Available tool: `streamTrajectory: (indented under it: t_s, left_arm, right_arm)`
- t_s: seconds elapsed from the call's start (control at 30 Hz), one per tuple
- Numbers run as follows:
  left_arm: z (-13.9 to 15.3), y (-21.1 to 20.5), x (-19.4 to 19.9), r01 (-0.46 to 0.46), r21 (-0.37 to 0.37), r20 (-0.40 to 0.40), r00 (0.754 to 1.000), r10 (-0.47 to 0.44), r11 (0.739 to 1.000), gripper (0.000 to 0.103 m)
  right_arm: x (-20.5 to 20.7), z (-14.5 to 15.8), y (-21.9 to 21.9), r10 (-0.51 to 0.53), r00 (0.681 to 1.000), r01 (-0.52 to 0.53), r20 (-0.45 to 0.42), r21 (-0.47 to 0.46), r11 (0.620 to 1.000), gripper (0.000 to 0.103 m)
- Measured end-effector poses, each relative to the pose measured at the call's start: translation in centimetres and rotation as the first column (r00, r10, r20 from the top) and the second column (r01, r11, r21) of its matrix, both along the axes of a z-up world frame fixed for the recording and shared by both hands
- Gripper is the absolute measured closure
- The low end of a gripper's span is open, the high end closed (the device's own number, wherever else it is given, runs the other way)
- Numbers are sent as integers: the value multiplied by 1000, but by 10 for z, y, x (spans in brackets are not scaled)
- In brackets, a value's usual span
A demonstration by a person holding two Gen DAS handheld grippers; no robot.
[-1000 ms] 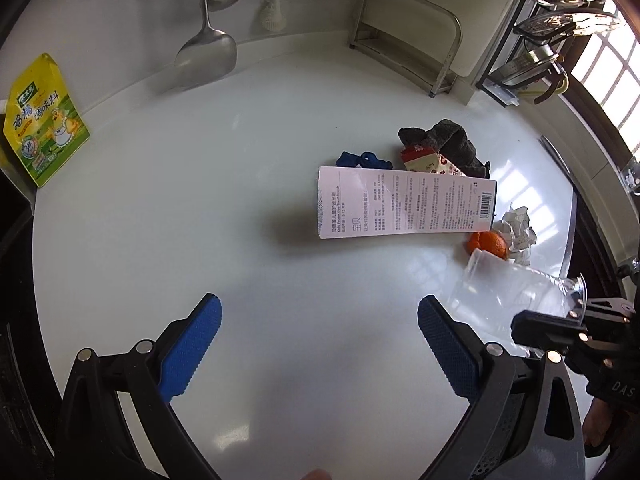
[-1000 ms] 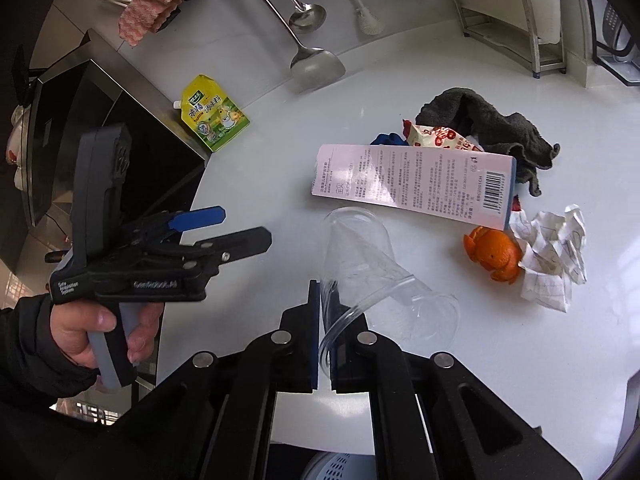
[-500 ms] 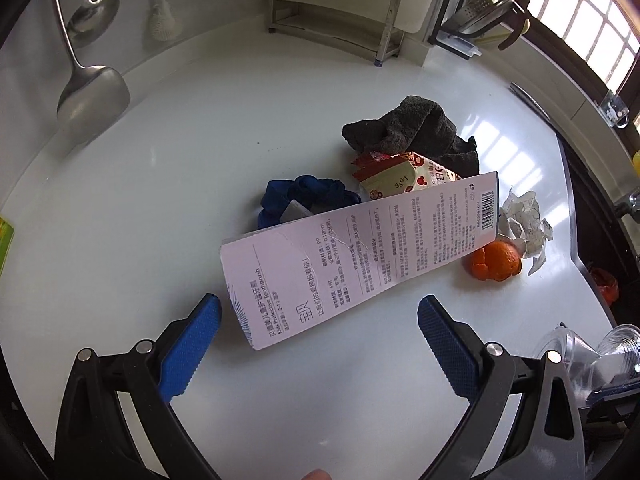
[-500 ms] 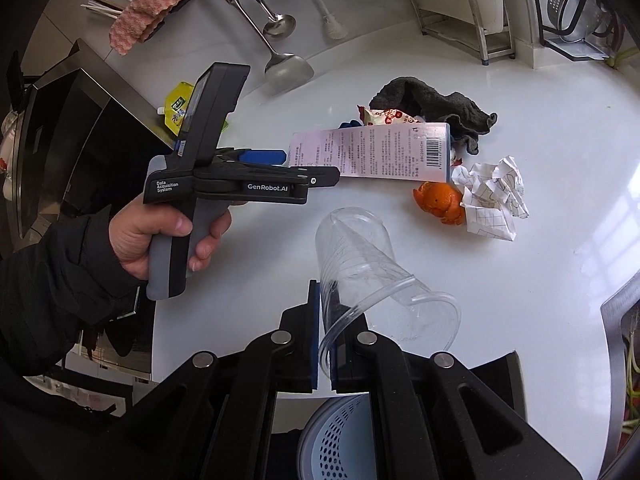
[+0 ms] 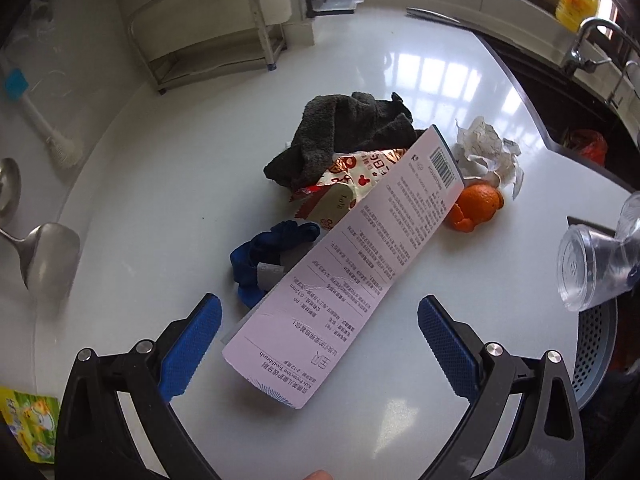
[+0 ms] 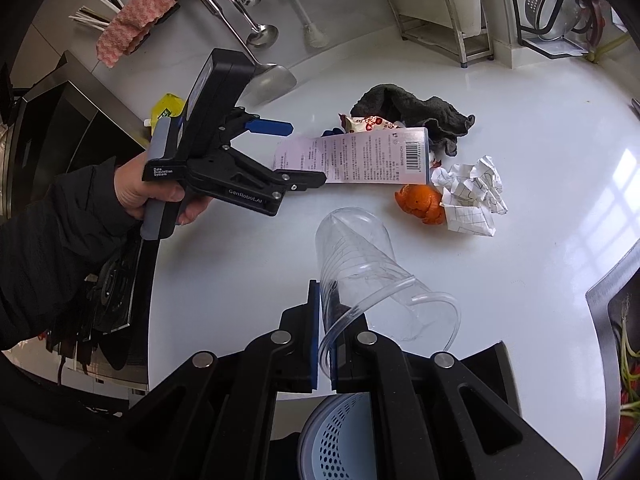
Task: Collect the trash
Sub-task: 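Grasp the pink receipt card with the left tool while the right tool holds the cup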
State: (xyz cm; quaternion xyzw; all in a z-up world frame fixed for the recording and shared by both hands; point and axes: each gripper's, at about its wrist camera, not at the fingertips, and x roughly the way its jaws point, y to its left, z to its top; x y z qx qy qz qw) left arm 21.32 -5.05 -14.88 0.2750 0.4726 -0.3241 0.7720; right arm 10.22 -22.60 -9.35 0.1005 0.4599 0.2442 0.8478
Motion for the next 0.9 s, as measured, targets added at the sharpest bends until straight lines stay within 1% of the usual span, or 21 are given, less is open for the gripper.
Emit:
streamTrajectory:
  t_s: [0.07,0.13,0.2,0.23,0.27,0.33,0.43,0.5,0.53,0.63,0.73,0.9]
  left_arm:
    - [-5,-3,3,27,23,-1,1000,-27,999,7]
    - [-8,-5,7,45,25,-10,999,-44,999,8]
    - [-11,-9,10,60,26,-24,998,-59,998,16]
    - [-13,-10,11,69,30,-36,997,-68,997,27]
    - [-16,-12,10,76,39,-41,996,-75,996,32]
    - [-19,-13,8,92,43,-42,995,-90,995,33]
    - [-14,-10,3,105,7,-73,992,-104,994,40]
    - [-11,-6,-4,111,-18,-98,989,-113,994,50]
    - [-10,-3,-7,113,-27,-109,987,-115,993,57]
    - [-11,6,-15,109,-57,-151,982,-116,992,65]
    - [-11,11,-19,93,-83,-173,979,-107,992,65]
    - [-15,6,-27,114,-107,-218,967,-135,988,64]
  right_arm:
    - [1,0,0,-10,1000,10,0,1,1000,99]
    - [1,0,1,-16,1000,15,-3,-2,1000,99]
    - [1,-1,1,-25,1000,25,-8,-4,1000,99]
    - [1,-1,1,-31,999,31,-11,-4,1000,99]
    - [1,-2,0,-36,999,36,-13,-4,999,99]
    - [1,-2,-2,-49,999,49,-18,-3,999,99]
    - [4,-3,-7,-70,997,70,-28,-1,998,99]
    - [7,-4,-8,-75,997,75,-29,1,997,99]
    - [9,-3,-8,-75,997,75,-29,1,997,99]
    - [14,-2,-5,-64,998,64,-21,3,998,99]
    - [19,0,0,-45,999,45,-15,6,999,99]
    - [20,-1,3,-25,1000,25,-17,-4,1000,99]
